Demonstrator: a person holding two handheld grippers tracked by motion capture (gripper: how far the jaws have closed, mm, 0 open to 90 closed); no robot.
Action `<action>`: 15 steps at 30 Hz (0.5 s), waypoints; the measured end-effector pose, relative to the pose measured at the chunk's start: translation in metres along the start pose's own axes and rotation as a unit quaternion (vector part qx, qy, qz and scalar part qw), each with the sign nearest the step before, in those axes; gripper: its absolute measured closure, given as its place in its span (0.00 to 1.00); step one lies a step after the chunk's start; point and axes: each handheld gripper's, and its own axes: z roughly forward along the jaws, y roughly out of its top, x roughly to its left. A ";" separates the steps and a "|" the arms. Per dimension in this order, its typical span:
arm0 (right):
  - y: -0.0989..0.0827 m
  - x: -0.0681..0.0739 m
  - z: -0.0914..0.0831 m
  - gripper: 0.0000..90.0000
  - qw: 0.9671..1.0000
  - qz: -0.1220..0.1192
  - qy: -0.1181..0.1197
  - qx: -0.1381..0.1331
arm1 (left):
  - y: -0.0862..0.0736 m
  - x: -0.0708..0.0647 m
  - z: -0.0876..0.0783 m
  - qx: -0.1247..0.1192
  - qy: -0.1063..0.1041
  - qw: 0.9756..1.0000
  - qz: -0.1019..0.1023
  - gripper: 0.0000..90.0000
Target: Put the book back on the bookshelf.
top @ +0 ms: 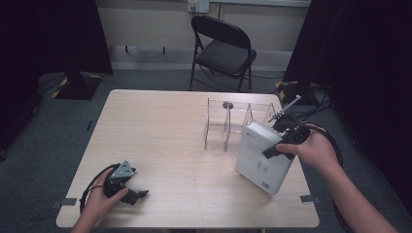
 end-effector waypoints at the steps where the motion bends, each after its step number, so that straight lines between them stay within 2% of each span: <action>1: 0.000 0.000 0.000 0.58 1.000 0.000 0.000 0.000 | 0.000 0.000 0.000 0.000 0.000 1.000 0.000 0.00; 3: -0.002 -0.002 -0.001 0.58 1.000 0.002 0.005 -0.001 | 0.000 0.000 0.000 0.000 -0.003 1.000 -0.002 0.00; 15: -0.014 -0.010 -0.006 0.58 1.000 0.015 0.000 -0.003 | 0.000 0.000 0.000 0.000 -0.003 1.000 -0.002 0.00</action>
